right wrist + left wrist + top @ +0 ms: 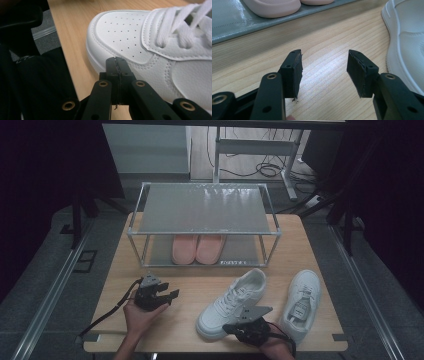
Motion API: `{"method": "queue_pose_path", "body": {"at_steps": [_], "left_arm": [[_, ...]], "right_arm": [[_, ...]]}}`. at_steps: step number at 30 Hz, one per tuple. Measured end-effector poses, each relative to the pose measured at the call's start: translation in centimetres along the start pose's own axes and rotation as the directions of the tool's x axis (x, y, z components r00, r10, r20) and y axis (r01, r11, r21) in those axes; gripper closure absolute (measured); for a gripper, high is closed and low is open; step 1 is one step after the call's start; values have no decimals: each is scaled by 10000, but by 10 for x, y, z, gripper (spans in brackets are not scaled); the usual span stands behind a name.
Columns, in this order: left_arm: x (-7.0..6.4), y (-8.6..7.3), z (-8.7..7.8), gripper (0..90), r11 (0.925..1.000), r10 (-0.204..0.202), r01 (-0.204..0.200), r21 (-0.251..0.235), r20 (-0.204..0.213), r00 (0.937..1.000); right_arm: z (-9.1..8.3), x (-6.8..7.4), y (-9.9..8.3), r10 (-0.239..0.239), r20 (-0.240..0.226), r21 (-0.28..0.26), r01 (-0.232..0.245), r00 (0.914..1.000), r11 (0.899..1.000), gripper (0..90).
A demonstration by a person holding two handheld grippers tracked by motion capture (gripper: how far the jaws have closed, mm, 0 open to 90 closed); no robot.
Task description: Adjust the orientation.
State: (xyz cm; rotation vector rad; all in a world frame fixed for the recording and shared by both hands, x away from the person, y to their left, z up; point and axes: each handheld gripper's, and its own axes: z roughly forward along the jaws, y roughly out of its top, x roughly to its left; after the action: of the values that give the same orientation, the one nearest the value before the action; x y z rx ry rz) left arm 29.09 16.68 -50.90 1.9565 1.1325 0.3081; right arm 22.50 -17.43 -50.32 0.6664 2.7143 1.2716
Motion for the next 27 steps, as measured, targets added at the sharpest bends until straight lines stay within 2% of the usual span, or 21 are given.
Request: {"method": "queue_pose_path", "body": {"at_steps": [13,22,27], "left_arm": [[2,0,-1,464,10000,-23,23,-15,-37,10000],[3,0,-3,464,9999,-82,81,-84,-66,9999],[3,0,-3,464,10000,-72,72,-61,-54,10000]], "right_arm": [[26,-12,22,98,3,-159,-98,10000,9998,900],[40,-19,34,229,170,-170,-226,9996,9996,900],[46,-24,41,116,309,-96,-113,9995,9999,900]]}}
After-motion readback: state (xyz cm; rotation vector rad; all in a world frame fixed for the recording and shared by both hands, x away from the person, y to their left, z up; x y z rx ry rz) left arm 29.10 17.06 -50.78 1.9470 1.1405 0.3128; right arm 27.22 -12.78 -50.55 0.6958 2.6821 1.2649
